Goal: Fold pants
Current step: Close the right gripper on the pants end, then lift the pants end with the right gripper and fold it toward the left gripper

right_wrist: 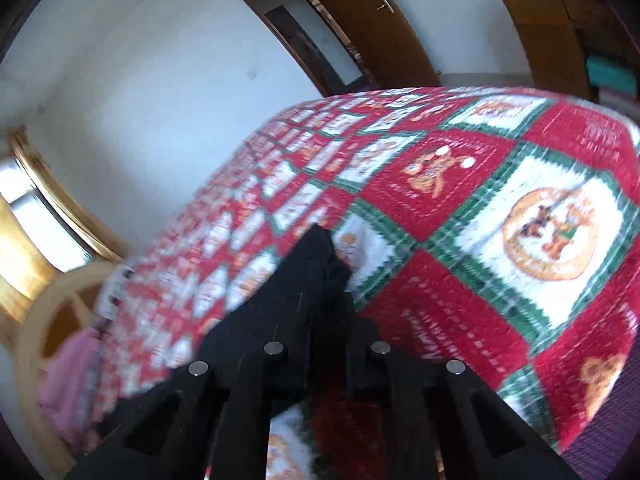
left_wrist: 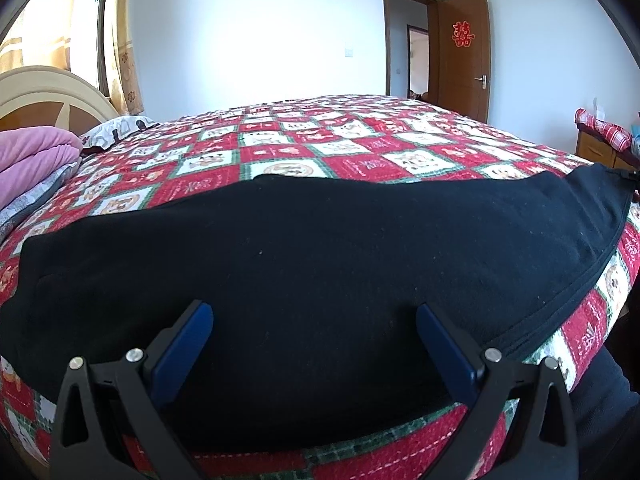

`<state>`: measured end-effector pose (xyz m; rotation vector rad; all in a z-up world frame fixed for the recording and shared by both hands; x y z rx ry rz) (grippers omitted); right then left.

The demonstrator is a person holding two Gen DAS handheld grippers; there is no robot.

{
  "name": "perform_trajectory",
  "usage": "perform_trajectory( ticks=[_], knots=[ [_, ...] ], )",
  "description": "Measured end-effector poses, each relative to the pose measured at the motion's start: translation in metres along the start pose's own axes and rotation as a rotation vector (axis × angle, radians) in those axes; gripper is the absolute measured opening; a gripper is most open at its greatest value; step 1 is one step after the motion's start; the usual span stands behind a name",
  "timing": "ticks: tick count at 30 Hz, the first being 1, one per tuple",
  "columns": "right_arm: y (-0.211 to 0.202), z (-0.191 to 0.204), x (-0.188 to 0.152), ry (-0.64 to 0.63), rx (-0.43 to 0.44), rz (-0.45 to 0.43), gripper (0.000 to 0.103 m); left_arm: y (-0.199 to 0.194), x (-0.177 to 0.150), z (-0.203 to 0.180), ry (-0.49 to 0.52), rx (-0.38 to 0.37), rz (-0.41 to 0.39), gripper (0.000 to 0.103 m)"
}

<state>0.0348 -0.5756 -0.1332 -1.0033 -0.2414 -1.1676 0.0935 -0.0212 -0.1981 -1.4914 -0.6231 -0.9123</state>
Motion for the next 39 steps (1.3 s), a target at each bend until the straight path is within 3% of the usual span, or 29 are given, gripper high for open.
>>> perform_trajectory(
  ticks=[10, 17, 24, 32, 39],
  knots=[
    [-0.018, 0.054, -0.008, -0.180, 0.022, -0.084, 0.011, -0.001, 0.000, 0.000, -0.005, 0.001, -0.010, 0.103],
    [-0.025, 0.093, -0.017, -0.266, 0.065, -0.087, 0.011, -0.016, 0.003, 0.008, -0.049, 0.022, -0.071, 0.103],
    [-0.018, 0.156, -0.036, -0.395, 0.098, -0.074, 0.011, -0.017, 0.001, 0.027, -0.132, 0.029, -0.064, 0.103],
    [0.015, 0.235, -0.088, -0.548, 0.185, 0.021, 0.011, -0.019, -0.001, 0.033, -0.167, 0.031, -0.074, 0.103],
    [0.050, 0.276, -0.147, -0.633, 0.231, 0.125, 0.011, -0.018, -0.003, 0.037, -0.180, 0.028, -0.071, 0.103]
  ],
)
Point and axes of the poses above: each gripper's, at about its wrist camera, not at the fingertips, and y roughly the way its jaws point, z to its left, x to its top, the point moved 1 cm from there along y, roughly the way its jaws point
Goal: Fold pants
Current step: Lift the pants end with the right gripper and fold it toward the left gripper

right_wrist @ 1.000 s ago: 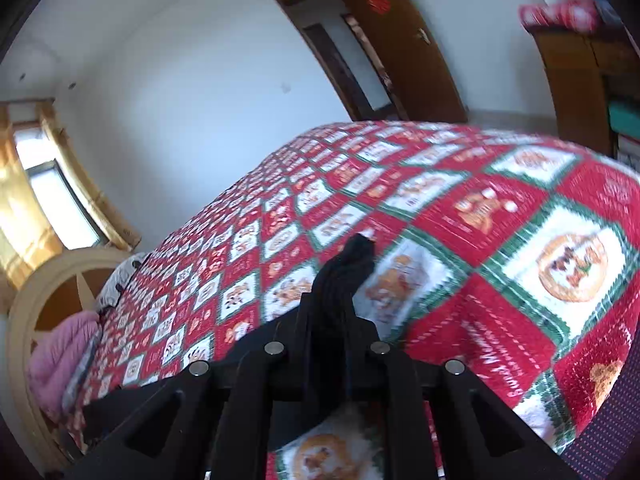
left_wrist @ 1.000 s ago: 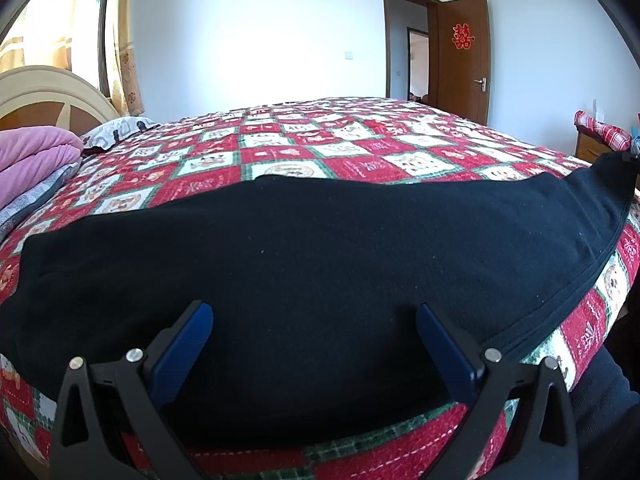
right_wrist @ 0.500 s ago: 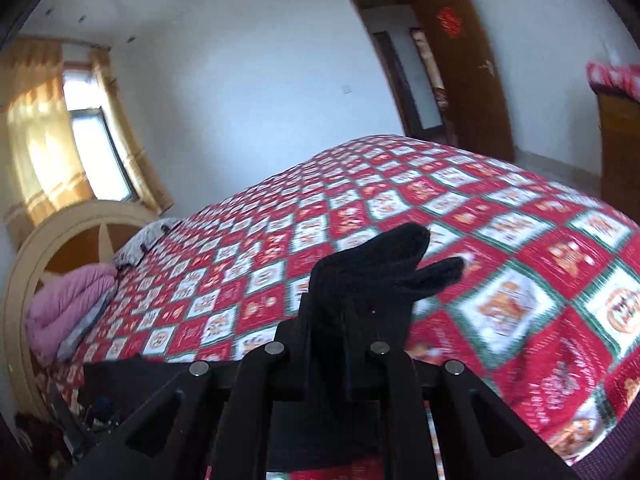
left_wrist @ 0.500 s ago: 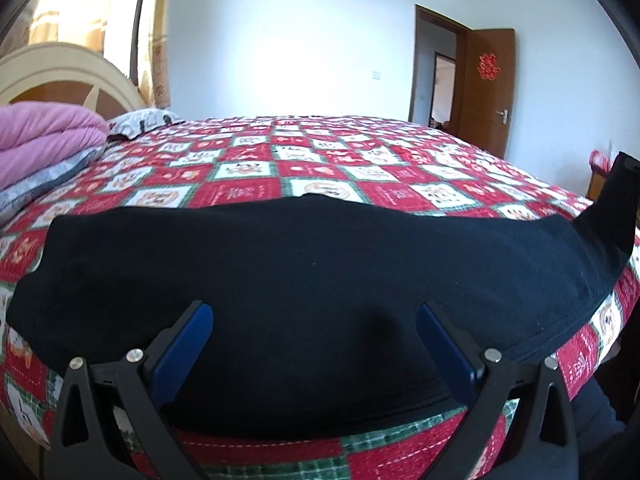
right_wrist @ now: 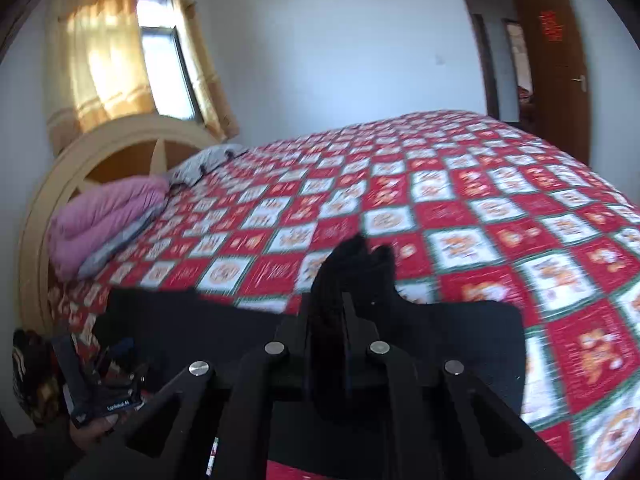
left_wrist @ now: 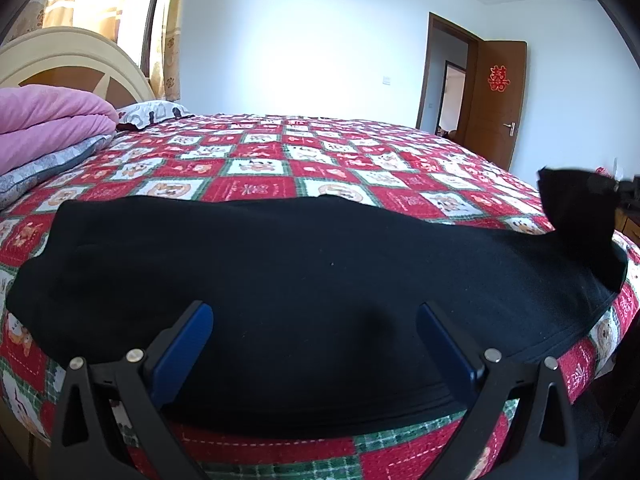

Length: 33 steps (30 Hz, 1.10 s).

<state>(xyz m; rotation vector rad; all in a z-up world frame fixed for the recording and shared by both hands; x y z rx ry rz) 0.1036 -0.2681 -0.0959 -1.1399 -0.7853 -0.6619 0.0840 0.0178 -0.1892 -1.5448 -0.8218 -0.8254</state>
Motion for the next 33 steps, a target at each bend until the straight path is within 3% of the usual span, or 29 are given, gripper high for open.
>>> perform_trajectory(
  ticks=[10, 22, 33],
  knots=[
    [0.050, 0.055, -0.035, -0.104, 0.008, 0.104, 0.011, 0.001, -0.001, 0.006, -0.032, -0.008, 0.003, 0.103],
    [0.071, 0.102, -0.053, -0.213, 0.063, 0.136, 0.011, -0.006, 0.001, 0.018, -0.091, 0.021, -0.042, 0.103],
    [0.094, 0.130, -0.069, -0.270, 0.088, 0.181, 0.011, -0.003, 0.001, 0.025, -0.114, 0.023, -0.032, 0.103]
  ],
)
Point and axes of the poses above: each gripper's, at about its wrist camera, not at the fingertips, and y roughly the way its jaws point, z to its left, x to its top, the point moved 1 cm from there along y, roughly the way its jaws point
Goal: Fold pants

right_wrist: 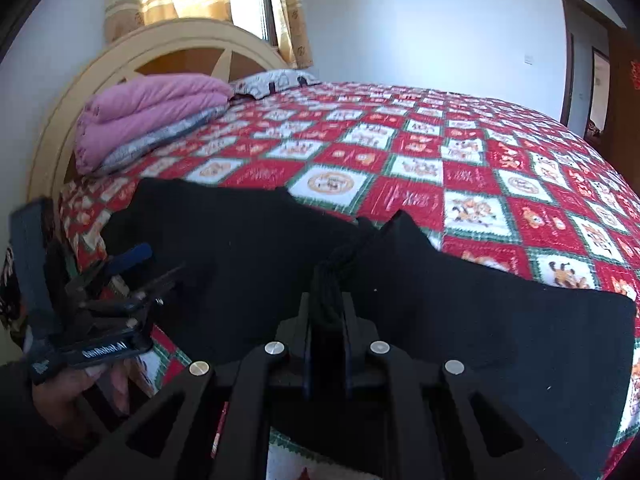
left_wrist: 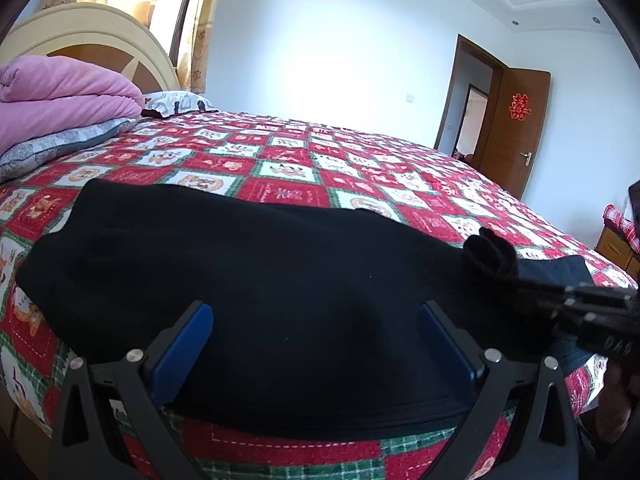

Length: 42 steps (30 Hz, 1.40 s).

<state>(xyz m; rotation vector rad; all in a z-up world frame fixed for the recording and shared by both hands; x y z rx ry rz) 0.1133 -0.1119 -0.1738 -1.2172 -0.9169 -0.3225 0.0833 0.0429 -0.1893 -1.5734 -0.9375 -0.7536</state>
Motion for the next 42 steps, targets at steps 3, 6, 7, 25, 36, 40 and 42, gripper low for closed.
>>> perform_trajectory(
  ticks=[3, 6, 7, 25, 36, 40, 42],
  knots=[
    [0.018, -0.003, -0.007, 0.007, 0.000, 0.074, 0.012, 0.001, 0.000, 0.001, -0.001, 0.001, 0.003, 0.103],
    [0.018, 0.000, -0.010, -0.025, -0.003, 0.074, 0.014, 0.001, 0.000, 0.001, 0.000, 0.001, 0.001, 0.103],
    [0.018, 0.002, -0.010, -0.041, -0.009, 0.091, 0.020, 0.001, 0.000, 0.001, 0.001, 0.001, 0.001, 0.103],
    [-0.092, -0.140, -0.033, 0.207, -0.324, 0.087, 0.050, 0.029, 0.013, -0.115, 0.320, -0.111, 0.119, 0.103],
    [-0.075, -0.148, -0.056, 0.181, -0.363, 0.138, 0.057, 0.021, 0.007, -0.093, 0.278, -0.094, 0.140, 0.103],
    [-0.088, -0.143, -0.051, 0.214, -0.346, 0.053, 0.057, -0.006, 0.031, -0.043, 0.270, -0.007, 0.058, 0.103],
    [-0.094, -0.133, -0.047, 0.204, -0.329, 0.007, 0.057, -0.013, 0.043, -0.005, 0.256, 0.060, 0.038, 0.103]
  ],
)
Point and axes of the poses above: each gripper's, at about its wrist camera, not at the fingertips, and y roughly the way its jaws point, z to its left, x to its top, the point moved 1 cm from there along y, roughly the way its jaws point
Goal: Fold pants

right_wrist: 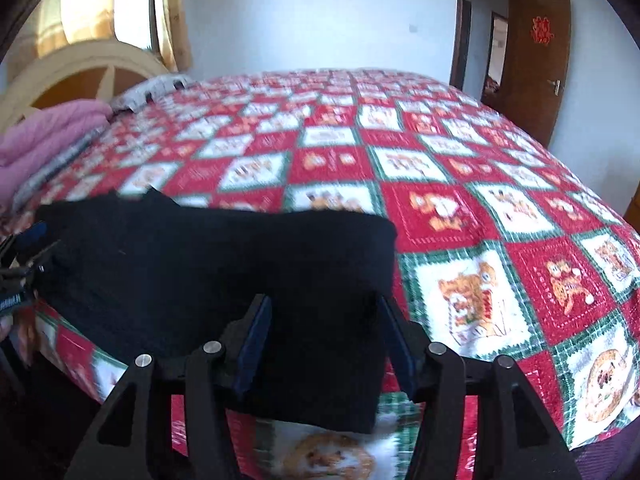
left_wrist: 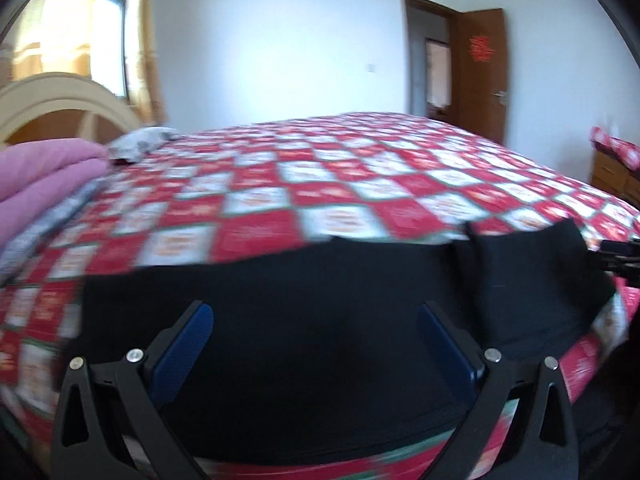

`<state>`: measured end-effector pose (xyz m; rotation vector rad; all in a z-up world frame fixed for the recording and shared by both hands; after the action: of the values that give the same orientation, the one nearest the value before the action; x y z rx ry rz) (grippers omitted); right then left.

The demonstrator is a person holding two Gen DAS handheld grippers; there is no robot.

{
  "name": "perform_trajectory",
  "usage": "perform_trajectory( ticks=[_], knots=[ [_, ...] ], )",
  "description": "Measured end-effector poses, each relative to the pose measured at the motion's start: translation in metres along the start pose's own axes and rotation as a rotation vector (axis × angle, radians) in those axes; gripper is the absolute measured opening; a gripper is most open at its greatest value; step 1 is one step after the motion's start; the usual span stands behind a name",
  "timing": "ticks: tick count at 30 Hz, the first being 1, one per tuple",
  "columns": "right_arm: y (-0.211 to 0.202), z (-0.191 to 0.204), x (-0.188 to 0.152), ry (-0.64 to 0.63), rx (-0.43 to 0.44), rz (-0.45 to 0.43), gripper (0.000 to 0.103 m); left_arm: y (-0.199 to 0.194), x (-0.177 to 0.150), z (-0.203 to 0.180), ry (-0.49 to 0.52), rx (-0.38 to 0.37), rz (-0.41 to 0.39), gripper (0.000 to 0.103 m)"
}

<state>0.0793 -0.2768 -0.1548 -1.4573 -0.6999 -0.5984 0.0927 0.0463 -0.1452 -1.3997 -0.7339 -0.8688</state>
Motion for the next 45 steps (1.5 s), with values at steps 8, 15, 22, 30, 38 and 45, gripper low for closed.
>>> perform_trajectory(
  ticks=[8, 15, 22, 30, 38, 45],
  knots=[
    [-0.017, 0.051, -0.007, -0.180, 0.079, -0.107, 0.057, 0.003, -0.006, 0.168, -0.255, 0.196, 0.038, 0.103],
    [-0.007, 0.063, -0.013, -0.202, 0.101, -0.086, 0.057, 0.024, -0.041, 0.212, -0.476, 0.034, 0.100, 0.092],
    [0.008, 0.070, -0.018, -0.194, 0.113, -0.048, 0.057, 0.037, -0.047, 0.200, -0.422, 0.024, 0.121, 0.083],
    [0.011, 0.070, -0.023, -0.202, 0.114, -0.036, 0.057, 0.038, -0.044, 0.180, -0.344, 0.037, 0.150, 0.066],
    [0.011, 0.059, -0.020, -0.171, 0.102, -0.046, 0.057, 0.036, -0.046, 0.185, -0.356, 0.013, 0.147, 0.056],
    [0.027, 0.062, -0.027, -0.195, 0.060, 0.010, 0.057, 0.035, -0.044, 0.184, -0.385, -0.070, 0.148, 0.023]
  ],
)
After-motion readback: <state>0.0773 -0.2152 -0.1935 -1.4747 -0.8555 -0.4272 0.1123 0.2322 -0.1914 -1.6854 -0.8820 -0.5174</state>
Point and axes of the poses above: each gripper's, at about its wrist camera, not at the fingertips, and y roughly the way its jaws point, z to its left, x to its top, the point moved 1 cm from there along y, roughly the way its jaws point
